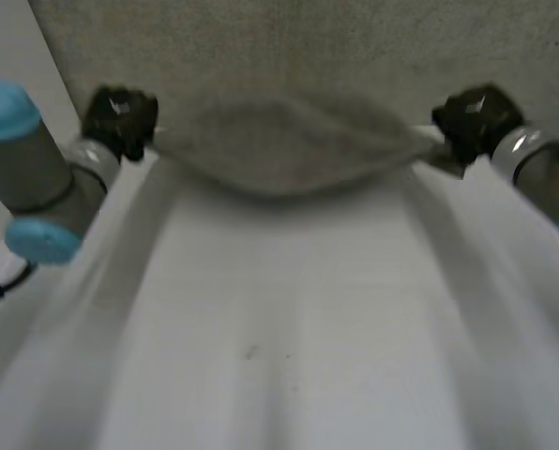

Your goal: Fold the towel.

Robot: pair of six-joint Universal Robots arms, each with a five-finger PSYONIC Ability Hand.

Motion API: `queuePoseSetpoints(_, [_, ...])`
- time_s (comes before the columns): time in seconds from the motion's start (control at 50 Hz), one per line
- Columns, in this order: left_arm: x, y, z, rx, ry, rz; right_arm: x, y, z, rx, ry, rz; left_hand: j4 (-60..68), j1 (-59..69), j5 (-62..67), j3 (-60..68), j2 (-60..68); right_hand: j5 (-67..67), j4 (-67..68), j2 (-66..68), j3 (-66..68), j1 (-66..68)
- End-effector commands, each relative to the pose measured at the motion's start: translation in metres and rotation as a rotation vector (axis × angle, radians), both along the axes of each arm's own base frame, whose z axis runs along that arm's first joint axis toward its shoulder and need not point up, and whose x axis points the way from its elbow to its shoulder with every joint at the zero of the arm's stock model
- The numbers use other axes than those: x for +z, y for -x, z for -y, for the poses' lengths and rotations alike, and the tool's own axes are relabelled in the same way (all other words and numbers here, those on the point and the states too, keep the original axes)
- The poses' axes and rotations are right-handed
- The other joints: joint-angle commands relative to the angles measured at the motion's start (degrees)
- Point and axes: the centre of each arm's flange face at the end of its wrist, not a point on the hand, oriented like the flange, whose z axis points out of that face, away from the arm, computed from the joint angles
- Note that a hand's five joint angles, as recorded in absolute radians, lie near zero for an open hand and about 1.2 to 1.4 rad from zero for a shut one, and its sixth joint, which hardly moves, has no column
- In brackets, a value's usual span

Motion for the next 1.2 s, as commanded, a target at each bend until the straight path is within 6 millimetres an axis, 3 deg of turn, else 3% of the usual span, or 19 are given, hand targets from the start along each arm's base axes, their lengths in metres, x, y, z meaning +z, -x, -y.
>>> queuePoseSetpoints(0.02, [-0.101,-0.002,-0.011,-0.021,-0.158,0.152,-0.098,0.001,-0.005,0.014,-0.133,-0.124,10.1,10.8,10.4,10.3,10.2,2.1,2.7,2.9,3.2,2.9])
queuePoseSetpoints(0.08, [-0.120,-0.004,-0.018,-0.024,-0.197,0.228,-0.112,0.002,-0.009,0.014,-0.169,-0.148,10.1,10.8,10.4,10.3,10.2,2.1,2.7,2.9,3.2,2.9])
queuePoseSetpoints(0.16, [-0.128,-0.009,-0.030,-0.032,-0.232,0.295,-0.104,0.005,-0.014,0.007,-0.173,-0.160,10.1,10.8,10.4,10.3,10.2,2.1,2.7,2.9,3.2,2.9])
queuePoseSetpoints(0.22, [-0.100,-0.019,-0.051,-0.030,-0.222,0.341,-0.073,0.014,-0.042,0.006,-0.239,-0.186,10.1,10.8,10.4,10.3,10.2,2.1,2.7,2.9,3.2,2.9])
queuePoseSetpoints(0.28, [-0.091,-0.022,-0.060,-0.030,-0.228,0.347,-0.063,0.017,-0.055,0.012,-0.272,-0.206,10.1,10.8,10.4,10.3,10.2,2.1,2.7,2.9,3.2,2.9])
queuePoseSetpoints(0.32, [-0.071,-0.031,-0.086,-0.029,-0.245,0.356,-0.051,0.026,-0.090,0.034,-0.367,-0.271,10.1,10.8,10.4,10.3,10.2,2.1,2.7,2.9,3.2,2.9])
queuePoseSetpoints(0.34, [-0.071,-0.031,-0.086,-0.029,-0.245,0.356,-0.051,0.026,-0.090,0.034,-0.367,-0.271,10.1,10.8,10.4,10.3,10.2,2.1,2.7,2.9,3.2,2.9])
queuePoseSetpoints(0.38, [-0.056,-0.040,-0.120,-0.039,-0.316,0.373,-0.040,0.037,-0.130,0.072,-0.462,-0.367,10.1,10.8,10.4,10.3,10.2,2.1,2.7,2.9,3.2,2.9])
queuePoseSetpoints(0.44, [-0.053,-0.044,-0.140,-0.055,-0.367,0.386,-0.037,0.043,-0.150,0.101,-0.511,-0.427,10.1,10.8,10.4,10.3,10.2,2.1,2.7,2.9,3.2,2.9])
queuePoseSetpoints(0.48, [-0.040,-0.048,-0.172,-0.117,-0.403,0.416,-0.029,0.056,-0.177,0.158,-0.563,-0.532,10.1,10.8,10.4,10.3,10.2,2.1,2.7,2.9,3.2,2.9])
queuePoseSetpoints(0.52, [-0.033,-0.048,-0.180,-0.147,-0.382,0.429,-0.022,0.061,-0.180,0.162,-0.538,-0.565,10.1,10.8,10.4,10.3,10.2,2.1,2.7,2.9,3.2,2.9])
queuePoseSetpoints(0.6, [-0.023,-0.053,-0.175,-0.155,-0.314,0.448,-0.013,0.066,-0.169,0.126,-0.441,-0.559,10.1,10.8,10.4,10.3,10.2,2.1,2.7,2.9,3.2,2.9])
queuePoseSetpoints(0.66, [-0.027,-0.056,-0.156,-0.139,-0.288,0.446,-0.009,0.066,-0.149,0.078,-0.366,-0.506,10.1,10.8,10.4,10.3,10.2,2.1,2.7,2.9,3.2,2.9])
queuePoseSetpoints(0.7, [-0.040,-0.052,-0.133,-0.134,-0.302,0.450,-0.027,0.062,-0.124,0.068,-0.368,-0.467,10.1,10.8,10.4,10.3,10.2,2.1,2.7,2.9,3.2,2.9])
queuePoseSetpoints(0.82, [-0.053,-0.036,-0.105,-0.133,-0.300,0.464,-0.042,0.052,-0.091,0.054,-0.339,-0.436,10.1,10.8,10.4,10.3,10.2,2.1,2.7,2.9,3.2,2.9])
queuePoseSetpoints(0.86, [-0.060,-0.029,-0.082,-0.114,-0.282,0.470,-0.056,0.037,-0.073,0.065,-0.317,-0.409,10.1,10.8,10.4,10.3,10.2,2.1,2.7,2.9,3.2,2.9])
queuePoseSetpoints(0.98, [-0.065,-0.019,-0.047,-0.090,-0.230,0.446,-0.065,0.023,-0.040,0.026,-0.221,-0.362,10.1,10.8,10.4,10.3,10.2,2.1,2.7,2.9,3.2,2.9])
queuePoseSetpoints(1.02, [-0.071,-0.005,-0.030,-0.097,-0.186,0.436,-0.072,0.014,-0.021,0.004,-0.156,-0.337,10.1,10.8,10.4,10.3,10.2,2.1,2.7,2.9,3.2,2.9])
queuePoseSetpoints(1.2, [-0.091,0.013,0.009,-0.026,-0.123,0.438,-0.091,-0.004,0.012,-0.051,-0.050,-0.327,10.1,10.8,10.4,10.3,10.2,2.1,2.7,2.9,3.2,2.9])
